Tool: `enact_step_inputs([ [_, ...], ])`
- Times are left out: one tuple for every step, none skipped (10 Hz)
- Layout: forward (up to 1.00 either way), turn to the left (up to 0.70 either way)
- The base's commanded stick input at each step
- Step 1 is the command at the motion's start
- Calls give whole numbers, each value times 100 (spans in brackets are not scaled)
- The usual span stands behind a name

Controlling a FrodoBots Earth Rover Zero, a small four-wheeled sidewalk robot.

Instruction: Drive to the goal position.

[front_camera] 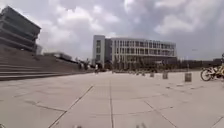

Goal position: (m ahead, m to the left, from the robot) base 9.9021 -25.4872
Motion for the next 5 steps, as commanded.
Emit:
enact_step_inputs([
  [70, -14],
  [70, -14],
  [70, -14],
  [70, -14],
  [70, -14],
])
